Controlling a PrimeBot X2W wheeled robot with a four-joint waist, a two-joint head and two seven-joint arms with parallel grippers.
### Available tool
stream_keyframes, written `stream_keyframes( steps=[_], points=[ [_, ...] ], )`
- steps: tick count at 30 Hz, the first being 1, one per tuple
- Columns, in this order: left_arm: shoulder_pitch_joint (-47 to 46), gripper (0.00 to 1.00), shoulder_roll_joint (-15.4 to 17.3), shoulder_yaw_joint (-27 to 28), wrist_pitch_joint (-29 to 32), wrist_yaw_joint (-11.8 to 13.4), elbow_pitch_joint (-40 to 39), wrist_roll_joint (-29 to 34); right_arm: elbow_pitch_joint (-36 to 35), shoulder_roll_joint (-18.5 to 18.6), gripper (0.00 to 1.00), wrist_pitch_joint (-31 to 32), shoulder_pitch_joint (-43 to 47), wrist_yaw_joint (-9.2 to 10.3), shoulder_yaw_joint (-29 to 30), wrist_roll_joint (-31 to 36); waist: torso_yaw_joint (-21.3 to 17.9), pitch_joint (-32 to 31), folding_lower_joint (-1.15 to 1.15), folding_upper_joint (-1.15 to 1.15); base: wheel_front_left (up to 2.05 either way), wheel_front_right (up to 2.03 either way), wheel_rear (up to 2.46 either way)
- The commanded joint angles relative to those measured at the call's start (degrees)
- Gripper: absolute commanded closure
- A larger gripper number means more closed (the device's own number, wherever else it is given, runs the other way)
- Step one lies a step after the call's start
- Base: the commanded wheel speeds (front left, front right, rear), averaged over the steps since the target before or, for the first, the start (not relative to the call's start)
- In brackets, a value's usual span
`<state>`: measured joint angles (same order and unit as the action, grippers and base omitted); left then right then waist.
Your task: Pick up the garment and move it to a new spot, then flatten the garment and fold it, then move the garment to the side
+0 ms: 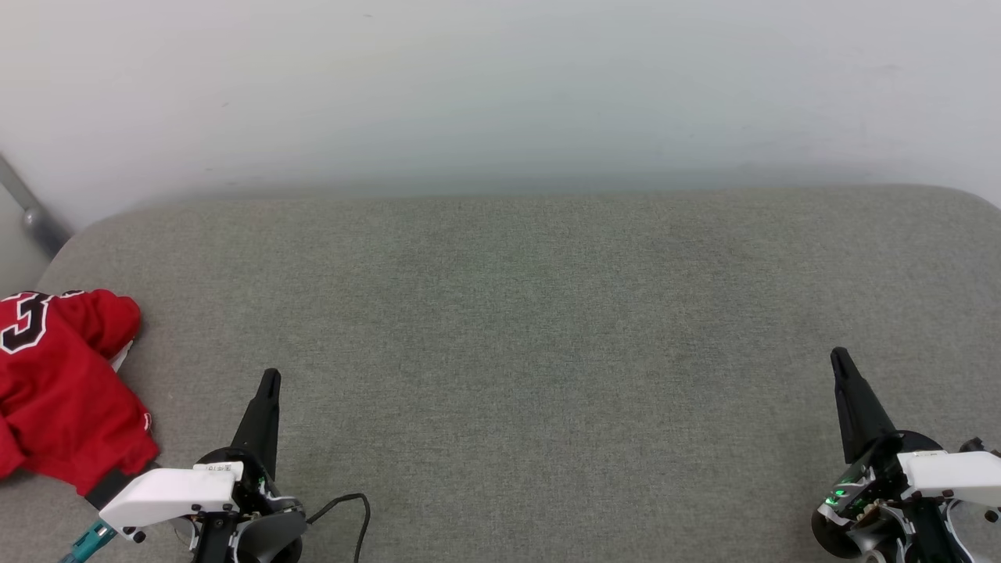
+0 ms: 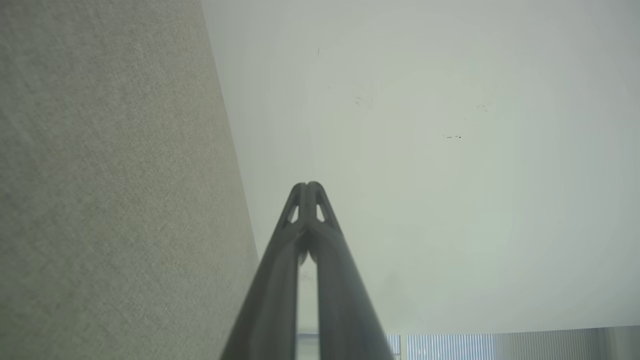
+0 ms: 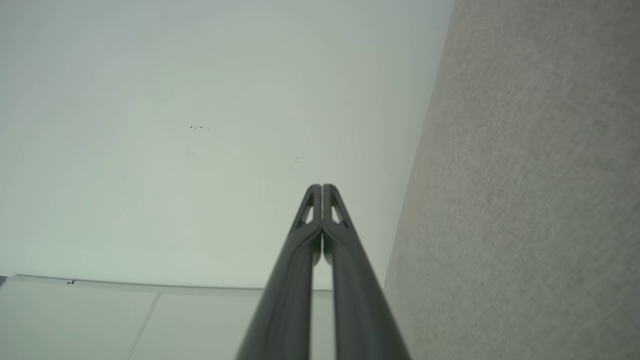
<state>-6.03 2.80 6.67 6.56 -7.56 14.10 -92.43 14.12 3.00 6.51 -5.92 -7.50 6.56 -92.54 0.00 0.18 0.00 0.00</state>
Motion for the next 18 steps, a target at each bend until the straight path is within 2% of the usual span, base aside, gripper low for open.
stream_keyframes(
  steps=[1,18],
  points=[
    [-0.44,1.00,-0.14,0.12,0.15,-0.21,0.02,0.09,0.05,-0.23,1.00,0.05,-0.69,0.02,-0.01,0.30,0.00,0.00,0.00,0.00,0.00,0.00,0.00],
    [-0.43,1.00,-0.14,0.11,0.13,-0.21,0.02,0.08,0.05,-0.23,1.00,0.04,-0.69,0.02,-0.02,0.29,0.00,0.00,0.00,0.00,0.00,0.00,0.00]
  ],
)
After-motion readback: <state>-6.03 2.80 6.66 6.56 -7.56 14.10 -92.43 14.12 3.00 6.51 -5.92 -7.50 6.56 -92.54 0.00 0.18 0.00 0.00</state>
